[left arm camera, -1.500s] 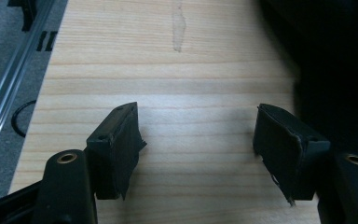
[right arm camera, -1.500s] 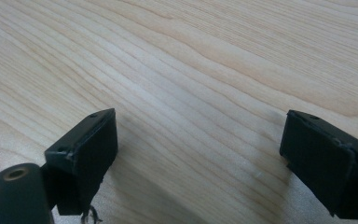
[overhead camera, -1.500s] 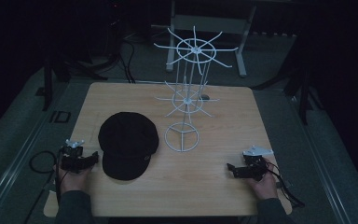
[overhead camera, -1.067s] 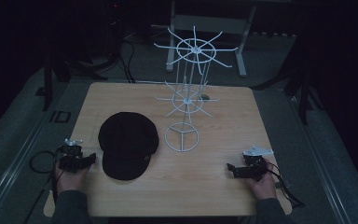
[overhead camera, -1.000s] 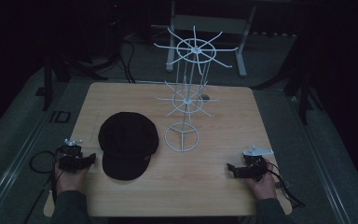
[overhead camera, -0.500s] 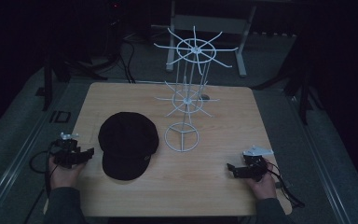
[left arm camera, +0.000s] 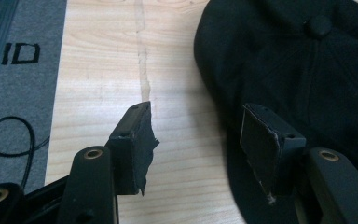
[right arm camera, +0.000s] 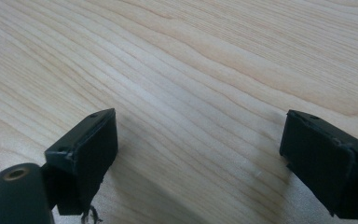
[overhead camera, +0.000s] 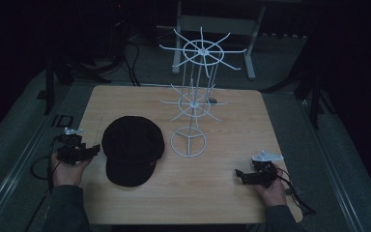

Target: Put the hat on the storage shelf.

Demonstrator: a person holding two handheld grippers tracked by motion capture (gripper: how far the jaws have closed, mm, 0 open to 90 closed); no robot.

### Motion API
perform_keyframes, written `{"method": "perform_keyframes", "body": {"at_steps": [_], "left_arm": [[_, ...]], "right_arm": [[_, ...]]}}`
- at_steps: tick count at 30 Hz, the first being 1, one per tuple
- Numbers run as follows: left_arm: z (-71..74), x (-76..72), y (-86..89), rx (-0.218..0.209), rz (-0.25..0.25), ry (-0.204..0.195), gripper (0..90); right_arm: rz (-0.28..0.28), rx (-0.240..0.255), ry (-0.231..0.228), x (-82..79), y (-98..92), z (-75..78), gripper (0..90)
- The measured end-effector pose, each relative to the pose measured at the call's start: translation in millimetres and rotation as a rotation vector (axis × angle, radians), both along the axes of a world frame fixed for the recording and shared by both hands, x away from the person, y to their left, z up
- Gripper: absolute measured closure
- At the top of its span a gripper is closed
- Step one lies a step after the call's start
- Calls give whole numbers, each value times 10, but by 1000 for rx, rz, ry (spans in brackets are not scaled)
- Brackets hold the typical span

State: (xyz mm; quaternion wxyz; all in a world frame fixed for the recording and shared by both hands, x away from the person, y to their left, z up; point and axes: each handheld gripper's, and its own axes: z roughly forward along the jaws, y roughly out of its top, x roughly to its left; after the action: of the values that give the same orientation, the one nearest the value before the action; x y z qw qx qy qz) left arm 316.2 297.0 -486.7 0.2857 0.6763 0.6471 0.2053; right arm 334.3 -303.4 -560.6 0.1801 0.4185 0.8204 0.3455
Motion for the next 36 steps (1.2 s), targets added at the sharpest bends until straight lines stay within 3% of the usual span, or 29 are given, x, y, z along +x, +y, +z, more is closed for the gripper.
{"method": "perform_keyframes", "body": {"at_steps": [19, 25, 36], "left_arm": [[153, 258, -79, 4, -56, 17, 443], [156, 360, -98, 18, -65, 58, 442], [126, 522, -143, 19, -69, 96, 439]], "right_arm": [[-1, 1, 0, 0, 1, 0, 111], [-1, 0, 0, 0, 0, 0, 111], [0, 0, 0, 0, 0, 0, 111]]}}
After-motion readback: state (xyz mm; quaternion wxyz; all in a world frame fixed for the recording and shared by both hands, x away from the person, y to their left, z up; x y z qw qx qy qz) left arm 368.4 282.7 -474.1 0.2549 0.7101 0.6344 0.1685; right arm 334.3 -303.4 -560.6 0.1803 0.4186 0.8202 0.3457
